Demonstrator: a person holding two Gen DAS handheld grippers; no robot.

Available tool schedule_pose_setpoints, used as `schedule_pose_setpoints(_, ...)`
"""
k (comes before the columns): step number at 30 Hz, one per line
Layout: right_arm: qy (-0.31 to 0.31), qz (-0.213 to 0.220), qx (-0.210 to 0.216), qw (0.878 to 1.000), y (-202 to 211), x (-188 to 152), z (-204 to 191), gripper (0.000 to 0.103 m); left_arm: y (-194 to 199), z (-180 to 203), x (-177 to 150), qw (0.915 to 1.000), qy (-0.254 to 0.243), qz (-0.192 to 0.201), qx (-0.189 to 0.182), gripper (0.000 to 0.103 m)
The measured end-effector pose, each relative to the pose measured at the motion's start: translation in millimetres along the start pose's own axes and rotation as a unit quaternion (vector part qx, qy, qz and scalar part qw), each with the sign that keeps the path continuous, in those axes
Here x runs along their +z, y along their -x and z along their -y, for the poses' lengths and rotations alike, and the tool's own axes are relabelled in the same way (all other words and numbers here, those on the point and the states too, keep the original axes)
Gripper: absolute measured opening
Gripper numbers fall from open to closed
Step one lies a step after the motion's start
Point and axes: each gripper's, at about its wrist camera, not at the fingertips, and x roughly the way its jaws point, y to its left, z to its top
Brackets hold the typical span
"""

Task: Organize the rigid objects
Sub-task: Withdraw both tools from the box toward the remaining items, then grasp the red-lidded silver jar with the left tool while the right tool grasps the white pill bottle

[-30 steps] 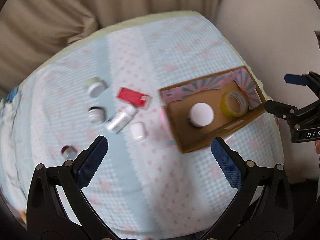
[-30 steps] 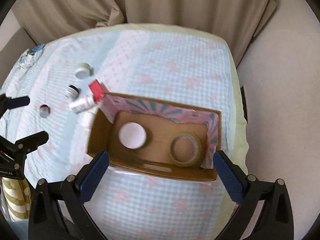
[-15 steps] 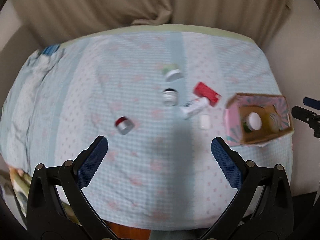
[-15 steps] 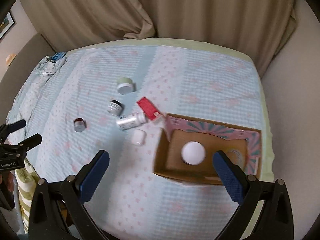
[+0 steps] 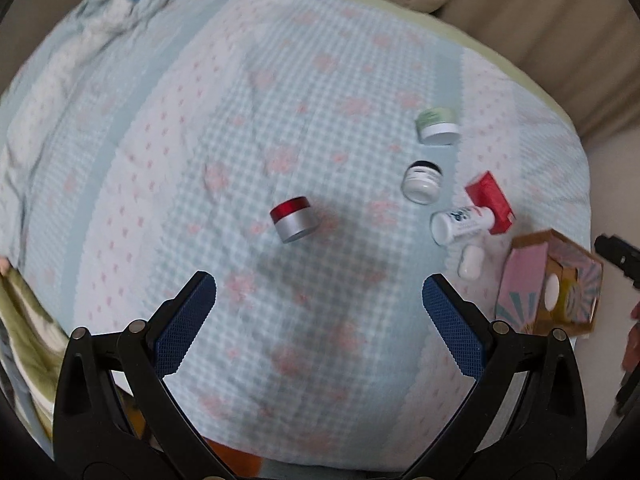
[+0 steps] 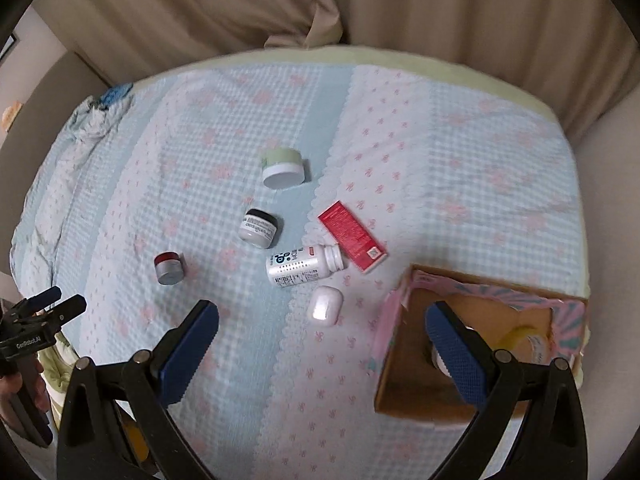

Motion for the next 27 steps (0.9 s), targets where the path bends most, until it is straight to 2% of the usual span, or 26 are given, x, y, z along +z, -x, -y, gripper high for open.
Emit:
schedule_pose_setpoints(8,-0.013,-0.070,0.028,0.997,-95,17,-3,0.103,-79,-2,26,0.9981,0.037,-0.048,0.016,0.103)
schedule_pose_setpoints(13,-0.082,-0.100,0.051,0.990,-151,14,3,0.103,-116,-7,39,0.9961,0.060,-0.062,0.019,0.103)
schedule_pose_setpoints(16,-0.134,-0.097,0.057,0.985,-170,12,4,0.103,-135,-11,45,0.9946,0.076,-0.066,0.022,0.103)
schedule_pose_setpoints(18,-0.175,-0.092,0.069,0.978,-180,11,7,0.102,-147,-16,46,0.9933,0.091,-0.068,0.020,0.103)
schedule_pose_setpoints(20,-0.216,-0.088,0.079,0.969,-189,9,9,0.097,-157,-20,46,0.9917,0.107,-0.069,0.019,0.101)
schedule_pose_setpoints(27,-0.352,-0.083,0.109,0.926,-216,-1,21,0.083,-183,-30,43,0.9877,0.136,-0.076,0.017,0.095)
